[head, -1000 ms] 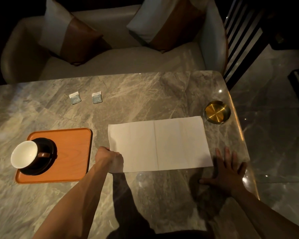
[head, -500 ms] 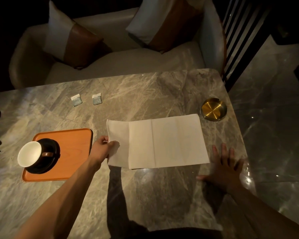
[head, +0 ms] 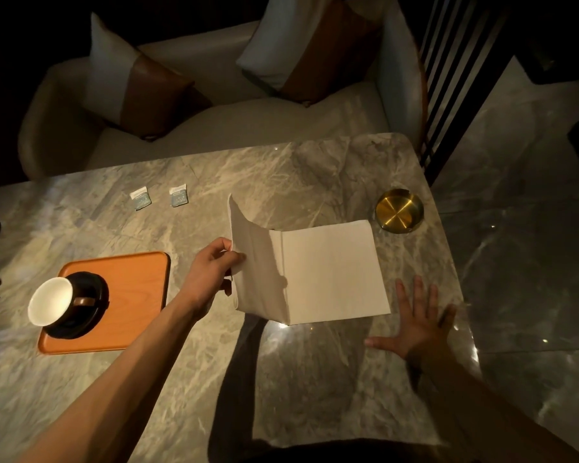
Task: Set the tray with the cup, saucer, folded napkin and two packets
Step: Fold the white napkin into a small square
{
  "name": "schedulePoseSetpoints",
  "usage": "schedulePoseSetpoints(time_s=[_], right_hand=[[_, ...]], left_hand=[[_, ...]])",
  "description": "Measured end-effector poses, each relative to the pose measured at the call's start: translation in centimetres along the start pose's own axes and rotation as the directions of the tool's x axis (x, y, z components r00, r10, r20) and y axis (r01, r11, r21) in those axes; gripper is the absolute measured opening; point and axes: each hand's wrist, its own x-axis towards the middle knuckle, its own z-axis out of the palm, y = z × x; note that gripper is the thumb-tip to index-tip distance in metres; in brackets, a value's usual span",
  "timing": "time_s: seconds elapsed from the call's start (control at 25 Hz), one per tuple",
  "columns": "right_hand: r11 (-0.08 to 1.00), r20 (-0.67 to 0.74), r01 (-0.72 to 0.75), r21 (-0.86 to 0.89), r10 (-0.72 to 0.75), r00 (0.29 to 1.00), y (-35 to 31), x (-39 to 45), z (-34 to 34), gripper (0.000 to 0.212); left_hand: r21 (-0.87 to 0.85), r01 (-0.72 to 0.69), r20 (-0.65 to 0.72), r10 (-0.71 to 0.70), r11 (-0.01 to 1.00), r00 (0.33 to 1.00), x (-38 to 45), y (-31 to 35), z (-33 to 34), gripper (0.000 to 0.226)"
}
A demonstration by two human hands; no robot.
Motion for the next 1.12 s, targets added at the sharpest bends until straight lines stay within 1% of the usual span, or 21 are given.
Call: schedulePoseSetpoints(time_s=[0.16, 0.28, 0.4, 0.52, 0.72, 0.92, 1.12], right_hand=[[1.000, -0.005, 0.008, -0.001, -0.008, 1.000, 0.1, 0.0, 0.1, 0.146], [1.000, -0.021, 0.015, -0.007, -0.015, 1.000, 0.1, 0.0, 0.2, 0.145], [1.000, -0.041, 0.020, -0.008, -0.021, 0.999, 0.3, 0.0, 0.4, 0.144], [1.000, -0.075, 0.022, -0.007, -0.023, 0.997, 0.4, 0.1, 0.7, 0.143], [1.000, -0.122, 0.004, -0.031, -0.008, 0.993, 0.4, 0.2, 1.2, 0.143], [1.000, -0.133, 0.019, -0.010, -0.020, 0.991, 0.5, 0.3, 1.3, 0.143], [1.000, -0.142, 0.027, -0.015, -0.029, 0.989, 0.6, 0.4, 1.4, 0.141]], left_hand=[[-0.002, -0.061, 0.060, 0.061, 0.998, 0.996, -0.4, 2.1, 2.7, 0.011], [0.068, -0.118, 0.085, 0.112, 0.991, 0.990, -0.3, 3.1, 4.9, 0.015], [0.183, -0.178, 0.047, 0.173, 0.967, 0.984, 0.0, 3.5, 7.6, 0.015], [0.190, -0.183, -0.009, 0.188, 0.965, 0.982, 0.5, 3.5, 10.7, 0.016], [0.288, -0.158, 0.038, 0.154, 0.944, 0.987, 1.9, 2.4, 16.0, 0.013], [0.426, -0.113, 0.109, 0.073, 0.898, 0.991, 3.3, 0.3, 20.0, 0.011], [0.476, -0.053, 0.160, -0.027, 0.878, 0.987, 4.4, -0.8, 22.9, 0.010]])
